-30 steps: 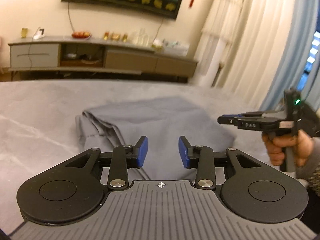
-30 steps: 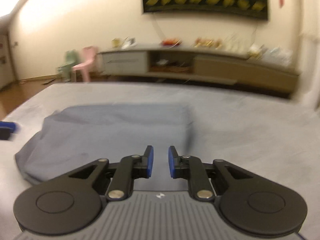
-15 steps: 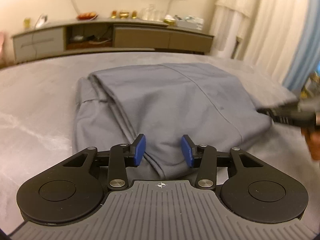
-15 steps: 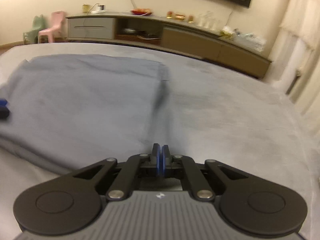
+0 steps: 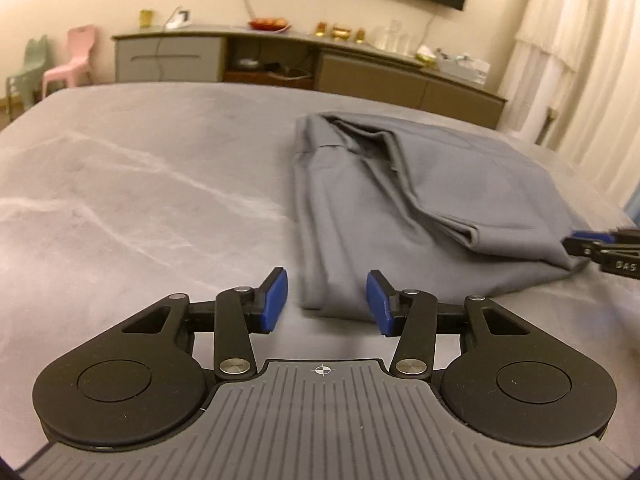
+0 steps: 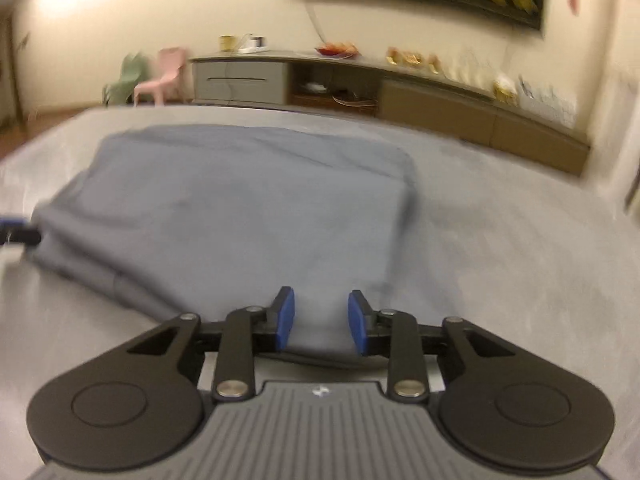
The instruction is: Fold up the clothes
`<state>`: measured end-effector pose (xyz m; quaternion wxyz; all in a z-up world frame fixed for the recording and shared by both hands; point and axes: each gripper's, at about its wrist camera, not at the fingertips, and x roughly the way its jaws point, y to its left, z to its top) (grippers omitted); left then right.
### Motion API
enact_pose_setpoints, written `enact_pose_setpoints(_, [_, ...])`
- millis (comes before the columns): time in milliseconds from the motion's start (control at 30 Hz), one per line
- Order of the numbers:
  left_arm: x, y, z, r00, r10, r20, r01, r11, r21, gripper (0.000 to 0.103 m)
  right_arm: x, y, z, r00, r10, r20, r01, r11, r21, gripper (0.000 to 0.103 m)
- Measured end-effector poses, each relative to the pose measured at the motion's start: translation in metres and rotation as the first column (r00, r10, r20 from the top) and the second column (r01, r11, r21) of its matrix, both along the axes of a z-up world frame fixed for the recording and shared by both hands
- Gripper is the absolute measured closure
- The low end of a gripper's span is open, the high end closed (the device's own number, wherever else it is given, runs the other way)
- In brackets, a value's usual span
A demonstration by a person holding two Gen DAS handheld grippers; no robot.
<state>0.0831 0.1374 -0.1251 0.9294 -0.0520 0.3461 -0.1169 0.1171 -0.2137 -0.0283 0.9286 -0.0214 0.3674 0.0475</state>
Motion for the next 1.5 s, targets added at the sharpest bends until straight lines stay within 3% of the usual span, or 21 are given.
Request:
enact_pose_setpoints(67, [-0.004,0.003,0.002,1.0,0.021,-0.011,-0.021,1.0,0.02,0.059,0.001,-0.022,0.006,0.997,-0.067,-0.041,0.069,0.996,0.052,0.076])
enact_pose_setpoints(133, [-0.012,0.005,0.008,0.998,0.051,-0.023,-0.051,0.999,0.014,0.061,-0.014,-0.033,0.019,0.99,-0.116,-0.077,0.122,0.989,0.078,0.068])
enact_pose_setpoints(167, [-0.019,0.003,0.013,0.998,0.053,-0.023,-0.053,0.999,0.013,0.058,-0.023,-0.034,0.026,0.99,-0.126,-0.068,0.131,0.988,0.076,0.059])
enact_pose_setpoints(200, [-0.029,-0.003,0.02,0.999,0.046,-0.017,-0.046,0.999,0.013,0.054,-0.033,-0.035,0.033,0.989,-0.135,-0.057,0.139,0.988,0.073,0.042])
enact_pose_setpoints(267, [-0.047,-0.019,0.032,1.0,0.025,-0.006,-0.025,1.0,0.004,0.023,-0.056,-0.028,0.038,0.991,-0.126,-0.032,0.129,0.987,0.1,0.023])
enact_pose_setpoints(300, [-0.056,-0.028,0.038,1.0,0.01,-0.001,-0.01,1.0,-0.01,0.019,-0.068,-0.024,0.04,0.992,-0.121,-0.019,0.123,0.986,0.113,0.018])
enact_pose_setpoints(433, [-0.067,-0.065,0.051,0.999,-0.035,-0.031,0.033,0.997,-0.072,0.014,-0.072,-0.015,0.029,0.995,-0.09,-0.049,0.094,0.993,0.07,0.018])
enact_pose_setpoints(633, [-0.07,-0.112,0.062,0.995,-0.088,-0.055,0.088,0.996,-0.018,0.012,-0.068,-0.004,0.037,0.996,-0.074,-0.051,0.076,0.996,0.054,0.018])
enact_pose_setpoints(900, [-0.077,-0.146,0.07,0.99,-0.137,-0.034,0.136,0.99,-0.025,0.011,-0.07,-0.002,0.038,0.997,-0.059,-0.045,0.062,0.996,0.06,0.017])
enact_pose_setpoints(1167, [-0.081,-0.161,0.074,0.987,-0.147,-0.058,0.145,0.988,-0.051,0.011,-0.07,-0.005,0.037,0.996,-0.07,-0.047,0.073,0.996,0.057,0.016])
enact_pose_setpoints(1500, [-0.088,-0.166,0.073,0.985,-0.158,-0.065,0.16,0.987,0.017,0.011,-0.072,-0.006,0.038,0.997,-0.063,-0.043,0.065,0.997,0.048,0.016])
